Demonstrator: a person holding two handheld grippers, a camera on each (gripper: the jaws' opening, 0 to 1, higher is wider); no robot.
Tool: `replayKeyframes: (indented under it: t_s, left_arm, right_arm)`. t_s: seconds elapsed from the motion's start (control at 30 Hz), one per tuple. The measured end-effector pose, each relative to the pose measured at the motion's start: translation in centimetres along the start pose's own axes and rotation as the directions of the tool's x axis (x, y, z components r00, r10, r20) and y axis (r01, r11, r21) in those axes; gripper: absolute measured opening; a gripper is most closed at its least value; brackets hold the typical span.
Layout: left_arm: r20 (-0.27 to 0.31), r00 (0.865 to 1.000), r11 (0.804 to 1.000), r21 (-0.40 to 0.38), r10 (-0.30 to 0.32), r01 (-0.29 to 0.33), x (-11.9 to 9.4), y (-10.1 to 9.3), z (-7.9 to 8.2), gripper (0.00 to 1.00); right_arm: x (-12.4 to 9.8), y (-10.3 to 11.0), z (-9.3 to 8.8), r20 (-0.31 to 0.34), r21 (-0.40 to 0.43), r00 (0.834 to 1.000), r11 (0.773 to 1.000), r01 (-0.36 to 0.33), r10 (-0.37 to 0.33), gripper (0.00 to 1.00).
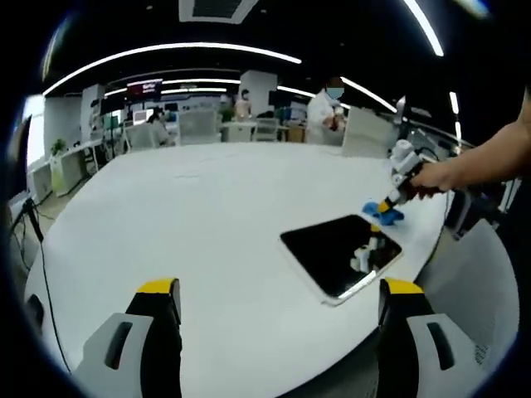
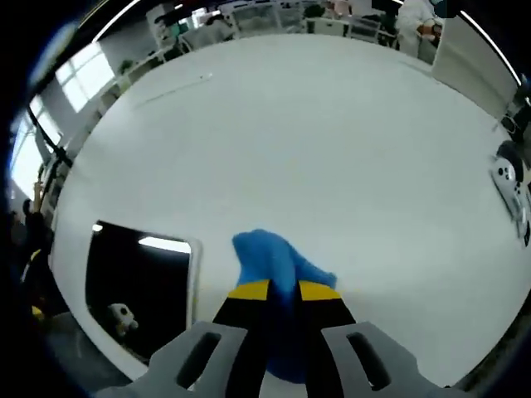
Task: Wipe the mirror surface with the cleaning cloth until all visible marks leave the cleaned area.
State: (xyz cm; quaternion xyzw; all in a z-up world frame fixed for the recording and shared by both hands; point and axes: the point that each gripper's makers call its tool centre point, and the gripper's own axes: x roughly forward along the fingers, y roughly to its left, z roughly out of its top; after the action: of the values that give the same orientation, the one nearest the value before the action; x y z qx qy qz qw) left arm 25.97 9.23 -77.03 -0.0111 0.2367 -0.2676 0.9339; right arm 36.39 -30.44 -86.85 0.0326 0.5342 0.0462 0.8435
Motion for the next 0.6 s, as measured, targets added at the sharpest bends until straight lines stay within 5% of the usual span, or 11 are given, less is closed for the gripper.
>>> replayKeyframes:
  t_s: [0.1, 0.2, 0.27, 0.37, 0.47, 0.6]
  left_arm:
    - [-0.004, 1.0, 0.999, 0.045, 0.002, -0.002, 0.6, -0.1, -0.8, 0.99]
    - [-0.144, 0.989, 0.998, 0.055, 0.034, -0.027, 0.8, 0.9, -3.9, 0.99]
    - [-0.04, 0.999, 0.999, 0.054, 0.009, -0.007, 1.1, 0.4, -2.1, 0.99]
    - [-0.069, 0.997, 0.998, 0.06, 0.022, -0.017, 1.0, 0.7, -2.7, 0.99]
    - [-0.064, 0.998, 0.999, -0.032, 0.001, -0.003, 1.1, 0.7, -2.9, 0.99]
    - [-0.075, 0.997, 0.999, 0.048, 0.006, -0.003, 1.1, 0.3, -2.9, 0.99]
  right_arm:
    - [-0.5, 0.8, 0.4, 0.006, 0.077, 0.999, 0.996, -0.039, 0.039, 0.05]
    - [-0.7, 1.0, 1.1, 0.014, 0.099, 0.999, 0.994, -0.053, 0.052, 0.05]
    - [-0.9, 1.6, 1.5, 0.016, 0.126, 0.997, 0.99, -0.07, 0.069, 0.05]
    - [-0.9, 2.4, 1.8, 0.004, 0.147, 0.995, 0.985, -0.096, 0.096, 0.04]
    - [-0.9, 3.7, 2.0, -0.002, 0.161, 0.992, 0.979, -0.126, 0.128, 0.04]
    - [-0.8, 5.2, 2.0, -0.013, 0.168, 0.99, 0.976, -0.139, 0.144, 0.04]
